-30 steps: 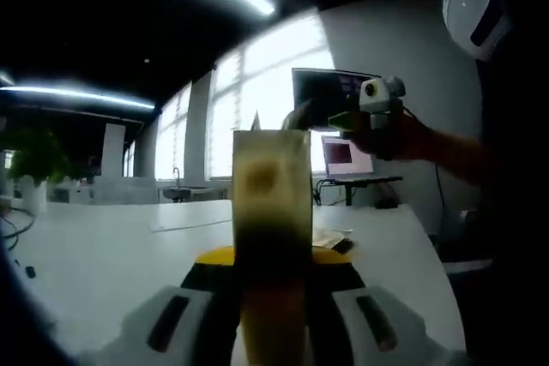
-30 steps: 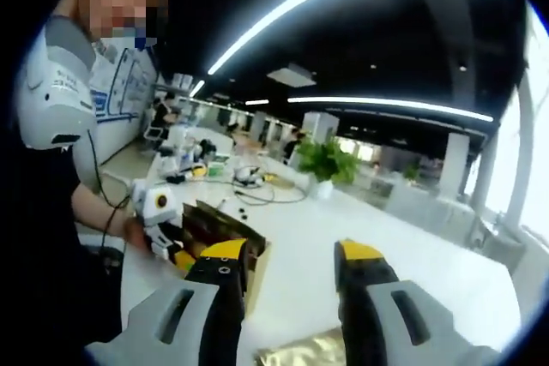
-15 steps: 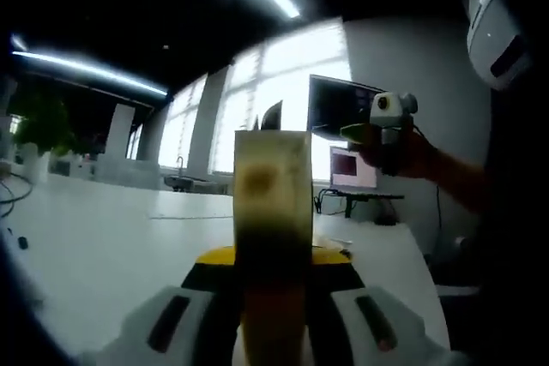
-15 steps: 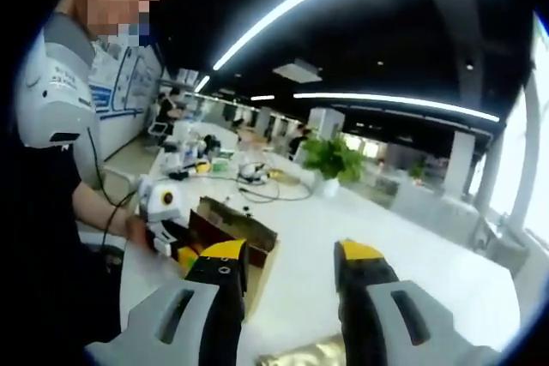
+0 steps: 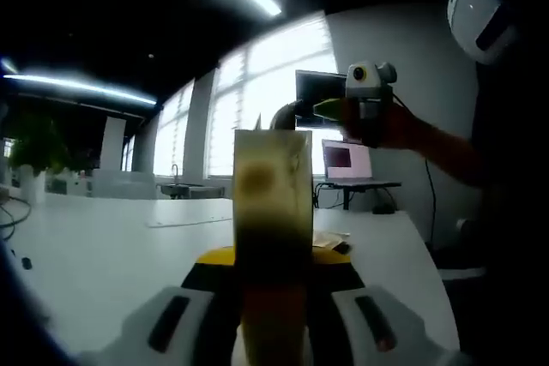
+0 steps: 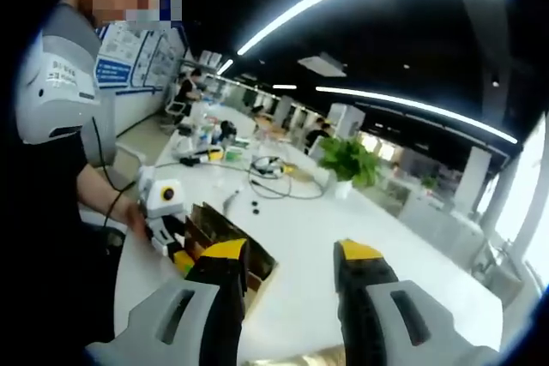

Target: Extract single mask from mask box in order stack masks on table

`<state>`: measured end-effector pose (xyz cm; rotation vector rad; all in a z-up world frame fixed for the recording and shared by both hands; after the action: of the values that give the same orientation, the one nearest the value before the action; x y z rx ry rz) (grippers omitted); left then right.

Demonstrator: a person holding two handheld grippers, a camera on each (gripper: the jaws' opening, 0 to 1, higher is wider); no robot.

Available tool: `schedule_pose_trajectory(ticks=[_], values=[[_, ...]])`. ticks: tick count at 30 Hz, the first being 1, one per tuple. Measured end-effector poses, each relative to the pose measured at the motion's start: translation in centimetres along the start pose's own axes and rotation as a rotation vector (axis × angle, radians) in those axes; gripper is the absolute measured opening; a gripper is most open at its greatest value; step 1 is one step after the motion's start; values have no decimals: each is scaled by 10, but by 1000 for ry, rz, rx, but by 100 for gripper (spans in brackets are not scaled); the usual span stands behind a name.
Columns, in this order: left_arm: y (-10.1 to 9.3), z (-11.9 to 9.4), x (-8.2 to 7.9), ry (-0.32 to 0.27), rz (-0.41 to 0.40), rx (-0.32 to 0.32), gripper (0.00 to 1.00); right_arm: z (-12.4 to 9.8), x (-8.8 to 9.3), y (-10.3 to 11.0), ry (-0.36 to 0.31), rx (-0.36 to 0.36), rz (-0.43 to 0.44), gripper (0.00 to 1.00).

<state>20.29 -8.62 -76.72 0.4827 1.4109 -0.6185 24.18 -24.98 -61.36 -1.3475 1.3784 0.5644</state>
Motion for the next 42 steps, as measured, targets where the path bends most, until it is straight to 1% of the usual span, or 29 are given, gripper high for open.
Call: schedule_pose_trajectory(ticks=[10, 14, 16, 25, 34, 39, 42], values=[[-1, 0, -1, -1, 6, 4, 30, 17, -8, -7, 74, -48, -63, 36], [-1, 0, -1, 0, 4, 1, 30, 21, -11, -10, 86, -51, -76, 36], [-1, 0, -1, 0, 4, 1, 30, 23, -13, -10, 86, -60, -78, 36], [-1, 0, -1, -1, 7, 3, 30, 33, -19, -10, 126, -97, -115, 37], [-2, 0, -1, -2, 9, 3, 30, 45, -21, -7, 202, -171, -173, 36], [-2, -1, -2, -3, 11, 2, 30, 52, -23, -5, 241, -226, -208, 32], [-3, 0, -2, -3, 13, 2, 30, 56, -24, -3, 271, -255, -231, 32]])
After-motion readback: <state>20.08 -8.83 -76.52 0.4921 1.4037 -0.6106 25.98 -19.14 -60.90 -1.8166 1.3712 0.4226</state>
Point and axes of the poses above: the point that each gripper's makers call its tool centre point, and the gripper's own axes: z roughly forward along the fingers, y roughly to its left, x roughly out of its underside, the point moved 5 cm from there along -z, roughly backward along the fingers, and after that the axes turned 12 degrees about -x, right-handed, at the moved point
